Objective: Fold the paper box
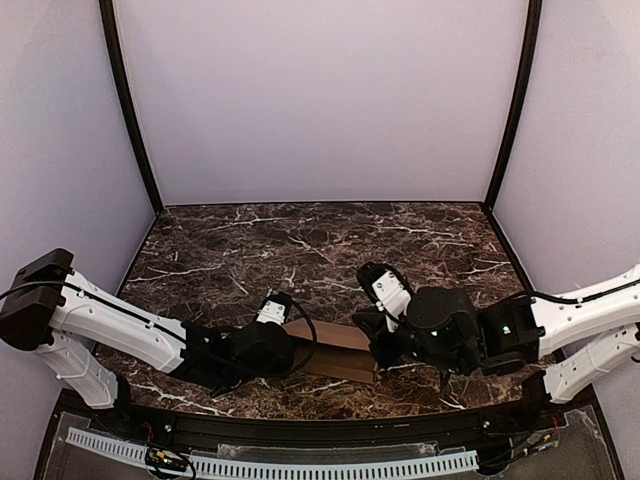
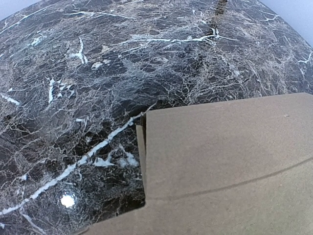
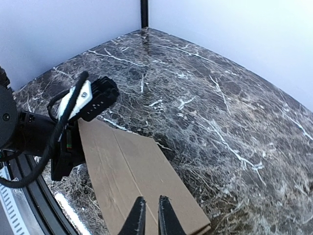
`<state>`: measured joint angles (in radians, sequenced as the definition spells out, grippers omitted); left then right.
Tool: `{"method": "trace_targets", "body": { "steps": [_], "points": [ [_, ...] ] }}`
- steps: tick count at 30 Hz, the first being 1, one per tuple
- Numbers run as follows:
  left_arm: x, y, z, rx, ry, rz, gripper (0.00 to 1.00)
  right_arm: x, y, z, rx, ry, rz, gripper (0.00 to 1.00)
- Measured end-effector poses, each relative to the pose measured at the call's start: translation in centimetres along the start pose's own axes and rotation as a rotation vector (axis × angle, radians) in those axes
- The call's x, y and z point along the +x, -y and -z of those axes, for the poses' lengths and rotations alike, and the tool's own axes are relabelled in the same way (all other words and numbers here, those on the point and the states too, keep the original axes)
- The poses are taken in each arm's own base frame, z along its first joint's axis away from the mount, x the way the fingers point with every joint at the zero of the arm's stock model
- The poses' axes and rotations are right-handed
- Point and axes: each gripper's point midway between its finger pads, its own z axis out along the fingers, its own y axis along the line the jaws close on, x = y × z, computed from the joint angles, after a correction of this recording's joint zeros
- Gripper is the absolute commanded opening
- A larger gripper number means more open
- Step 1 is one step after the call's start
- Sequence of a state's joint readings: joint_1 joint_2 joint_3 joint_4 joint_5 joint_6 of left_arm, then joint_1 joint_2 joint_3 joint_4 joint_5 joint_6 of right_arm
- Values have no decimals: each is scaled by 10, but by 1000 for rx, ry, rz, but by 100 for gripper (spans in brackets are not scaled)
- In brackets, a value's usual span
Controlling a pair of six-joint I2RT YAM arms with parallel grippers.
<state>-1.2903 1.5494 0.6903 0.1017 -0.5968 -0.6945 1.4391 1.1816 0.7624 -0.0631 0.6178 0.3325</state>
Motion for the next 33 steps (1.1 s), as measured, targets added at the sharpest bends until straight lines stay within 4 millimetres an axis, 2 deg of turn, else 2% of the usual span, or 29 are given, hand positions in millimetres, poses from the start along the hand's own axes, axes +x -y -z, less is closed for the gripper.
{"method": "trace_targets", "body": {
  "steps": [2, 5, 12, 16, 22, 27, 30, 33],
  "points": [
    [0, 0, 1, -10, 1, -12, 1, -6, -7, -13, -16, -2, 4, 0],
    [0, 0, 2, -26, 4, -31, 1, -6, -12, -31, -35, -18, 6, 0],
    [-1, -2, 3, -71, 12, -62, 1, 17, -10, -62, -49, -82, -31, 0],
    [-1, 1, 2, -85, 14, -79, 5, 34, -11, -76, -56, -118, -53, 0],
    [5, 3, -2, -96, 0, -101, 16, 50, -16, -89, -71, -152, -74, 0],
    [7, 2, -1, -99, -11, -114, 27, 51, -16, -92, -74, -142, -91, 0],
    [8, 2, 2, -92, -16, -123, 35, 54, -15, -95, -74, -144, -101, 0],
    [9, 4, 10, -68, -21, -126, 38, 59, -15, -100, -74, -148, -105, 0]
  ]
}}
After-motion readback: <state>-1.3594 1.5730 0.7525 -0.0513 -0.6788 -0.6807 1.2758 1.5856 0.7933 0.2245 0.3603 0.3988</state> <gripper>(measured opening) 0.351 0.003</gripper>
